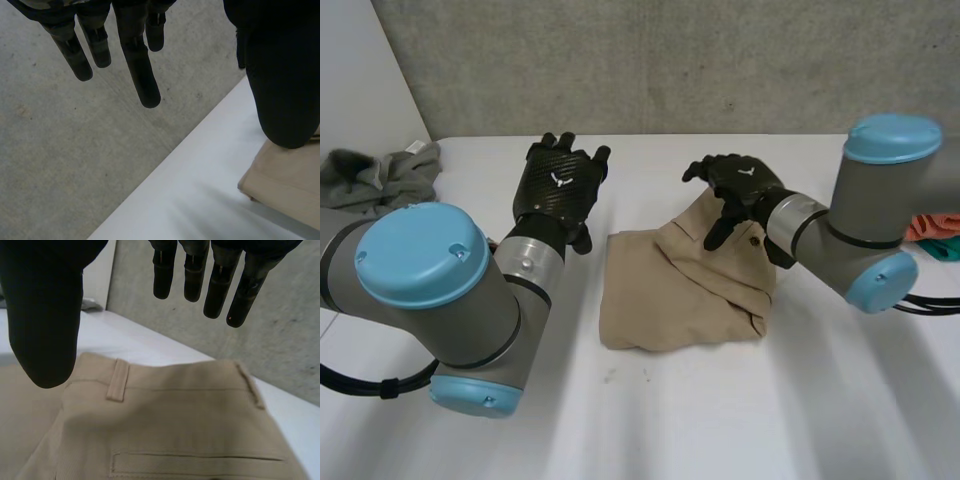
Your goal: Fold the laundry.
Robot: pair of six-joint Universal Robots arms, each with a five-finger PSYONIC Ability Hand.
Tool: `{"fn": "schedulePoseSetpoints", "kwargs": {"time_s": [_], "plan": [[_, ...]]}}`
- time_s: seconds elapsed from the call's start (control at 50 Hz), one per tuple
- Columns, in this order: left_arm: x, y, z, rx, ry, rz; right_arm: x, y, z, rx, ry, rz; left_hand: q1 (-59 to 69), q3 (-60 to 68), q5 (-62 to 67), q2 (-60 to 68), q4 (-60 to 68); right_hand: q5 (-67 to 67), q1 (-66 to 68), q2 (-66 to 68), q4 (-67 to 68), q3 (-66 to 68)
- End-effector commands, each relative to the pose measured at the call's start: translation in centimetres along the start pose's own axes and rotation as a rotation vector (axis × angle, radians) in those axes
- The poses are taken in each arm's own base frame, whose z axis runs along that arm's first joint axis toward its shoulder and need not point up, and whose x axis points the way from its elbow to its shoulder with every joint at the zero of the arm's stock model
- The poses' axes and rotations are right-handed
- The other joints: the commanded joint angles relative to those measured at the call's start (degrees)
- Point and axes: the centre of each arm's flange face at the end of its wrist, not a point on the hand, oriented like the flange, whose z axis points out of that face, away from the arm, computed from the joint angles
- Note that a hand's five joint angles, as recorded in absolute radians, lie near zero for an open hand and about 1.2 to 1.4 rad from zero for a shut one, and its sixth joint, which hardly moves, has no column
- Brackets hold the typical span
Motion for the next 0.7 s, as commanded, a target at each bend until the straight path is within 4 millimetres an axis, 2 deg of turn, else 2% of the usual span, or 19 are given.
{"fn": "schedulePoseSetpoints", "kwargs": {"time_s": [0.02,0.24,0.26,0.34,0.42,0.46,0.56,0.6,0.66,0.7], "plan": [[0.0,0.5,-0.1,-0.015,0.002,0.001,-1.2,2.3,2.1,-0.018,-0.053,-0.003,-1.6,-2.3,-2.6,-42.3,-1.7,5.5,8.1,6.0,5.2,5.3],[0.0,0.9,-0.4,-0.031,0.007,0.004,-2.5,5.3,4.0,-0.068,-0.087,0.004,-1.6,-2.3,-2.6,-42.3,-1.7,15.2,17.9,15.7,14.9,15.0],[0.1,1.0,-0.4,-0.032,0.009,0.004,-2.5,5.3,4.1,-0.065,-0.082,0.003,-1.6,-2.3,-2.6,-42.3,-1.7,18.2,20.9,18.8,17.9,18.0],[0.0,1.0,-0.4,-0.034,0.008,0.004,-2.4,5.4,4.4,-0.058,-0.077,-0.002,-1.6,-2.3,-2.6,-42.3,-1.7,59.3,62.0,59.8,59.0,59.1],[0.0,1.0,-0.4,-0.033,0.006,0.006,-2.6,4.3,4.1,-0.039,-0.079,-0.029,-1.6,-2.3,-2.6,-42.3,-1.7,59.4,62.1,59.9,59.1,59.2],[-0.1,1.0,-0.3,-0.031,0.004,0.005,-3.1,2.6,3.2,-0.015,-0.088,-0.074,-1.6,-2.3,-2.6,-42.3,-1.7,59.4,62.1,59.9,59.1,59.2],[-0.5,0.7,-0.2,-0.023,-0.008,0.004,-4.1,-0.1,0.7,0.012,-0.11,-0.168,-1.6,-2.3,-2.6,-42.3,-1.7,59.4,62.1,59.9,59.1,59.2],[-0.9,0.5,-0.1,-0.018,-0.019,0.003,-4.5,-0.8,-0.4,0.022,-0.124,-0.215,-1.6,-2.3,-2.6,-42.3,-1.7,59.4,62.1,59.9,59.1,59.2],[-1.4,0.2,0.1,-0.011,-0.034,0.002,-5.3,-0.7,-1.6,0.014,-0.151,-0.257,-1.6,-2.3,-2.6,-42.3,-1.7,59.4,62.1,59.9,59.1,59.2],[-1.8,-0.2,0.2,0.001,-0.044,0.001,-7.0,-0.6,-2.9,0.003,-0.2,-0.286,-1.6,-2.3,-2.6,-42.3,-1.7,59.4,62.1,59.9,59.1,59.2]]}}
